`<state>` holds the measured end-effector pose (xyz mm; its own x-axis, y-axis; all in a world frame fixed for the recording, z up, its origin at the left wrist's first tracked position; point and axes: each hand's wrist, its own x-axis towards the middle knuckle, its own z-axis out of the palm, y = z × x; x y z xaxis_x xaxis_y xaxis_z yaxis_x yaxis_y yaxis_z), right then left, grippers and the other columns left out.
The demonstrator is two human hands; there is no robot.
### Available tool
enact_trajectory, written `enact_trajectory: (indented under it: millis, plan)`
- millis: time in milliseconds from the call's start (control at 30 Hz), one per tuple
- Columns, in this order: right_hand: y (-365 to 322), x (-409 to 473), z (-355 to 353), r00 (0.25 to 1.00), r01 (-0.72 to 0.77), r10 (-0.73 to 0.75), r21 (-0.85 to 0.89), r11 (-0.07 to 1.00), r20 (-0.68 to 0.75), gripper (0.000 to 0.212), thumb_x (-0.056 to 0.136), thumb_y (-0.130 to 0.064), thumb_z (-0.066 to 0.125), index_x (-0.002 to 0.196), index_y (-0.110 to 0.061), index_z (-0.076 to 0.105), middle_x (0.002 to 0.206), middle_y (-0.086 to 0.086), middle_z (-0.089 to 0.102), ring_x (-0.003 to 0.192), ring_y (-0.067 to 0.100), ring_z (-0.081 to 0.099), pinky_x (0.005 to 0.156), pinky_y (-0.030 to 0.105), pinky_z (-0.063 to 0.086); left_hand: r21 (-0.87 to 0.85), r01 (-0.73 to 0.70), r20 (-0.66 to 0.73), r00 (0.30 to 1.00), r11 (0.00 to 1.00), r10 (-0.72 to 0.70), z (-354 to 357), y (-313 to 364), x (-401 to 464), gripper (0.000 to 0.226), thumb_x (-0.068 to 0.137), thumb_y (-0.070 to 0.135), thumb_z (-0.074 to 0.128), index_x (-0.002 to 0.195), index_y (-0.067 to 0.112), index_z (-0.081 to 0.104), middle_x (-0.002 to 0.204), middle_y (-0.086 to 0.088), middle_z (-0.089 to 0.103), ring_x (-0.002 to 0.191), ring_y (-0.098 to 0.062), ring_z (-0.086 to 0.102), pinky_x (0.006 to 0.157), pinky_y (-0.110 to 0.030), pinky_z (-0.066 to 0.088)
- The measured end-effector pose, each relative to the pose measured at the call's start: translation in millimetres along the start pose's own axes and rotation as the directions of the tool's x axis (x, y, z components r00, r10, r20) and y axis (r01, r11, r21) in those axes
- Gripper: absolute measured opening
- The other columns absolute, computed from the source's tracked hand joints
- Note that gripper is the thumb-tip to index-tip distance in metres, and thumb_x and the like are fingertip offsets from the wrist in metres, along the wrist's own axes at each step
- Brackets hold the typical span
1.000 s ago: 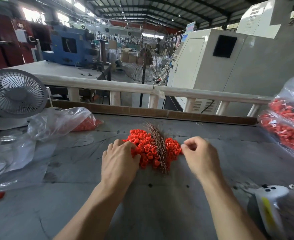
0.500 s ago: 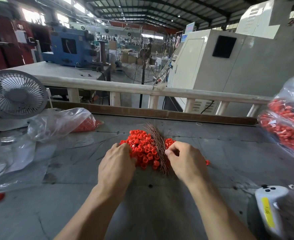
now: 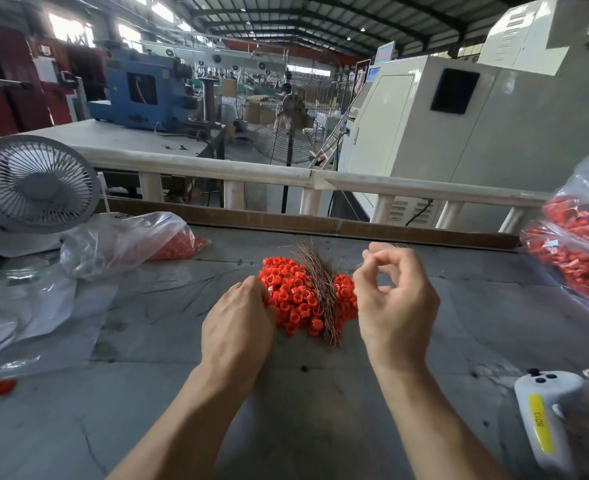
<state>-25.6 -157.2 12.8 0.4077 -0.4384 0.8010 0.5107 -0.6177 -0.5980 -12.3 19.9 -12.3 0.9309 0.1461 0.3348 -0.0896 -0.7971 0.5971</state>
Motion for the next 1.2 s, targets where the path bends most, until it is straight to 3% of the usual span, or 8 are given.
enact_trajectory:
  millis: [100,233,367,467,533,900,1033,1200]
  plan:
    - [-2,4,-2,0.937,-0.321,0.348,0.299,0.899,-0.040,0.014,0.094,-0.003,0.063,0.089,-0.014,0.057,0.091,0.007,0.074,0.086,0.018,0.078,0.056,0.040,0.064,-0.122,0.024,-0.030,0.999,0.992,-0.028,-2,3,3,0.009,0.092,0.031,0.065,0.100,0.032,0.061,0.090,0.016,0.065,0.087,-0.013,0.061,0.071,-0.033,0.044]
    - [4,16,-12,0.860,-0.402,0.493,0.420,0.814,-0.132,0.005,0.097,-0.009,0.055,0.098,-0.005,0.055,0.083,0.013,0.071,0.066,0.025,0.076,0.045,0.030,0.056,-0.434,0.041,0.025,0.999,0.900,-0.034,-2,8,5,0.011,0.091,0.026,0.071,0.094,0.035,0.068,0.084,0.014,0.071,0.069,-0.004,0.064,0.062,-0.024,0.052]
    - [18,26,-18,0.762,-0.531,0.624,0.385,0.754,-0.172,0.030,0.093,-0.018,0.048,0.104,0.008,0.059,0.081,0.013,0.075,0.045,0.020,0.063,0.034,0.019,0.034,-0.733,0.079,0.114,0.993,0.676,0.007,-3,14,5,0.019,0.092,0.011,0.074,0.098,0.030,0.074,0.085,0.003,0.075,0.076,-0.018,0.071,0.070,-0.034,0.061]
    - [21,28,-16,0.664,-0.642,0.742,0.436,0.630,-0.095,0.013,0.092,-0.010,0.047,0.088,-0.005,0.059,0.066,0.005,0.067,0.037,0.013,0.048,0.036,0.018,0.026,-0.859,0.115,0.170,0.983,0.499,0.066,-5,17,4,0.022,0.092,0.001,0.072,0.105,0.019,0.074,0.092,-0.007,0.076,0.082,-0.023,0.072,0.077,-0.037,0.062]
    - [21,27,-12,0.604,-0.714,0.796,0.428,0.553,-0.021,0.018,0.093,-0.006,0.048,0.076,-0.013,0.053,0.061,0.002,0.057,0.036,0.010,0.040,0.036,0.017,0.021,-0.897,0.127,0.185,0.978,0.424,0.100,-4,19,4,0.023,0.091,-0.002,0.071,0.107,0.014,0.073,0.094,-0.011,0.076,0.084,-0.023,0.073,0.076,-0.031,0.061]
    - [20,13,-3,0.610,-0.792,0.712,0.299,0.533,0.346,0.022,0.101,0.002,0.056,0.101,-0.010,0.074,0.078,0.004,0.066,0.051,0.005,0.049,0.038,0.017,0.033,-0.952,0.226,0.260,0.953,0.208,0.157,-1,24,1,0.034,0.094,-0.011,0.060,0.104,0.014,0.080,0.090,-0.009,0.074,0.083,-0.019,0.068,0.079,-0.026,0.059]
    - [12,11,-1,0.634,-0.772,0.641,0.303,0.559,0.433,0.031,0.099,0.008,0.055,0.101,-0.015,0.077,0.079,0.001,0.072,0.056,0.003,0.054,0.041,0.015,0.035,-0.950,0.256,0.284,0.945,0.179,0.160,-1,24,1,0.033,0.094,-0.011,0.060,0.109,0.012,0.079,0.092,-0.011,0.073,0.084,-0.022,0.066,0.083,-0.029,0.059]
    - [1,7,1,0.679,-0.721,0.548,0.302,0.624,0.489,0.022,0.097,0.005,0.060,0.097,-0.011,0.075,0.082,0.007,0.076,0.057,0.009,0.061,0.038,0.019,0.033,-0.945,0.258,0.293,0.940,0.199,0.172,0,22,2,0.032,0.094,-0.008,0.062,0.110,0.014,0.079,0.089,-0.011,0.072,0.083,-0.022,0.067,0.080,-0.027,0.057]
